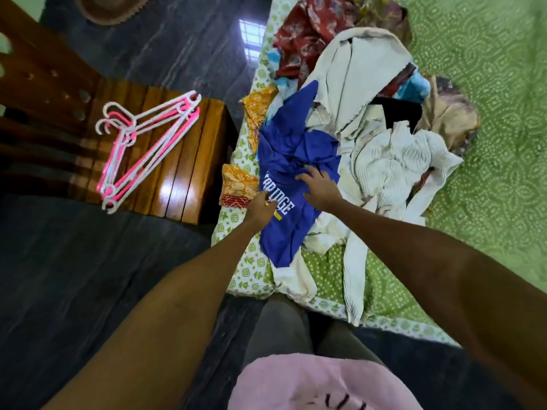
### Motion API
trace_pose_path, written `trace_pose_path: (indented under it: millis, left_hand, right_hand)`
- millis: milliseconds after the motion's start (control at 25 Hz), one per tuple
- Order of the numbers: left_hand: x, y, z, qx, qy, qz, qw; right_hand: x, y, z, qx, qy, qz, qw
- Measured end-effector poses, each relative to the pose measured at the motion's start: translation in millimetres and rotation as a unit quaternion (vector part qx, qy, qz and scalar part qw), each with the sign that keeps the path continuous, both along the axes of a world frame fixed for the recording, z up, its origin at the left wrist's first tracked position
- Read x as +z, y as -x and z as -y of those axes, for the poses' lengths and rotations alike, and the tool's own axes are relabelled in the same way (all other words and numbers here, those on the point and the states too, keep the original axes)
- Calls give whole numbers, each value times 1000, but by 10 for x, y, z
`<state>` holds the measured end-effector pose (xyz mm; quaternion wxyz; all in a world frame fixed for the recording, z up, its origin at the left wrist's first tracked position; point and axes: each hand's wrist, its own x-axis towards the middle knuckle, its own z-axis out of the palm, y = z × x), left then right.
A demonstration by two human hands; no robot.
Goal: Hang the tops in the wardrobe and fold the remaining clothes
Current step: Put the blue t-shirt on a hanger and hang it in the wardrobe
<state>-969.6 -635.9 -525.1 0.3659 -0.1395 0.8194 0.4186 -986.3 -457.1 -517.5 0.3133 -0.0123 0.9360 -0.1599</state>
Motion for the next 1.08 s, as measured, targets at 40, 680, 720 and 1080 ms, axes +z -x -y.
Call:
trace_pose_path:
  millis: [40,680,720,1080]
  left_hand:
    - [-50,33,-17,-33,8,-16,999]
    - [269,94,-95,-477,168,-190,841]
    - [311,54,-93,-447,172,-195,856]
    - [1276,189,-128,-312,45,-222,923]
  right_hand:
    - [-32,70,19,105,-49,-23,993]
    - [481,-580,160,-1,232,18,973]
    - [560,-595,37,-7,210,13,978]
    - [1167,-420,-820,-50,68,46,995]
